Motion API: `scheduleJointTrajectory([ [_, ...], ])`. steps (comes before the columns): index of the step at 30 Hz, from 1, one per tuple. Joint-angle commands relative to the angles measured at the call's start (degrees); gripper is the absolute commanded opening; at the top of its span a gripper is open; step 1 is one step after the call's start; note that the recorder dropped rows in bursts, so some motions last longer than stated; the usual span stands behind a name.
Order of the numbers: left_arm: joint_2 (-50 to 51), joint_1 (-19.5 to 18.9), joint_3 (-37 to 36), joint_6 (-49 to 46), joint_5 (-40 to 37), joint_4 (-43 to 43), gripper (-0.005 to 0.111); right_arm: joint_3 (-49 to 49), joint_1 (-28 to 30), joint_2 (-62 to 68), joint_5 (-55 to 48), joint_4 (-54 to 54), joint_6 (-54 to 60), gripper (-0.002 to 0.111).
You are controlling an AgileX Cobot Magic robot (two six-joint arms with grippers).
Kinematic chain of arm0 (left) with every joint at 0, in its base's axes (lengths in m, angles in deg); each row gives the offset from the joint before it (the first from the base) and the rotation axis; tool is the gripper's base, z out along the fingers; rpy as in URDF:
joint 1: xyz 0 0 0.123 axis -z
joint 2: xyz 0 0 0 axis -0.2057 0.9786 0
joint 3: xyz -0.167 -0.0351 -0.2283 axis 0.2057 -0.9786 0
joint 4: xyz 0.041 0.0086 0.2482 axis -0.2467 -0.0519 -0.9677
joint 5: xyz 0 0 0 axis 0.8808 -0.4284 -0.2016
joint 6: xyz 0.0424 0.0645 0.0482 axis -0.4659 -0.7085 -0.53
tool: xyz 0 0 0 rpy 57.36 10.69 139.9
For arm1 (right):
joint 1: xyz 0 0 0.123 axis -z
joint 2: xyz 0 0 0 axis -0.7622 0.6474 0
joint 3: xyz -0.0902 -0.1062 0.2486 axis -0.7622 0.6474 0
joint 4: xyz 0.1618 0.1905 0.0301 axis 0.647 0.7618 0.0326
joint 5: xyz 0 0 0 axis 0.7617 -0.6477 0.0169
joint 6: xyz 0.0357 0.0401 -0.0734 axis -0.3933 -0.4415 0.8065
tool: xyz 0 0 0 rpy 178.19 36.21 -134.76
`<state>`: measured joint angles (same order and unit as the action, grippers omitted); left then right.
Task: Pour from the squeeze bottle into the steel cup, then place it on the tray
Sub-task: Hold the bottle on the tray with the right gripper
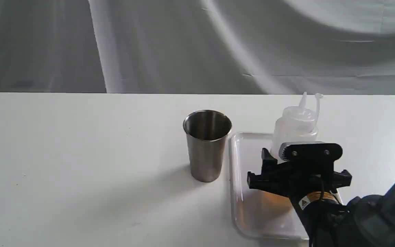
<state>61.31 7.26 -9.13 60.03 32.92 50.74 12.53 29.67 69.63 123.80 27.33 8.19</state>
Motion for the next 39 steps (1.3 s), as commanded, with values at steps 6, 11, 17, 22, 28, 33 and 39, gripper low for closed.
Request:
scheduleJointTrajectory([
  [6,-0.3,0.2,-0.3,0.1,0.4,-0.1,0.008,-0.2,0.0,-0.2,1.8,-1.3,4.2,0.023],
  [11,-0.3,0.2,-0.3,0.1,0.4,-0.1,0.008,-0.2,0.0,-0.2,1.8,-1.5,4.9,0.049],
  [17,-0.3,0.2,-0.3,0.1,0.4,-0.1,0.008,-0.2,0.0,-0.2,1.8,-1.5,4.9,0.072],
  [22,-0.3,0.2,-0.3,0.1,0.4,-0.1,0.008,-0.2,0.0,-0.2,1.8,-1.1,4.9,0.082],
  [28,-0.3,0.2,-0.3,0.1,0.4,-0.1,0.008,-0.2,0.0,-0.2,1.8,-0.9,7.3,0.087],
  [33,-0.3,0.2,-0.3,0.1,0.4,-0.1,0.008,-0.2,0.0,-0.2,0.6,-0.8,7.6,0.089],
  [39,-0.3,0.2,-0.3,0.1,0.4,-0.1,0.008,-0.2,0.0,-0.2,0.6,-0.8,7.5,0.089],
])
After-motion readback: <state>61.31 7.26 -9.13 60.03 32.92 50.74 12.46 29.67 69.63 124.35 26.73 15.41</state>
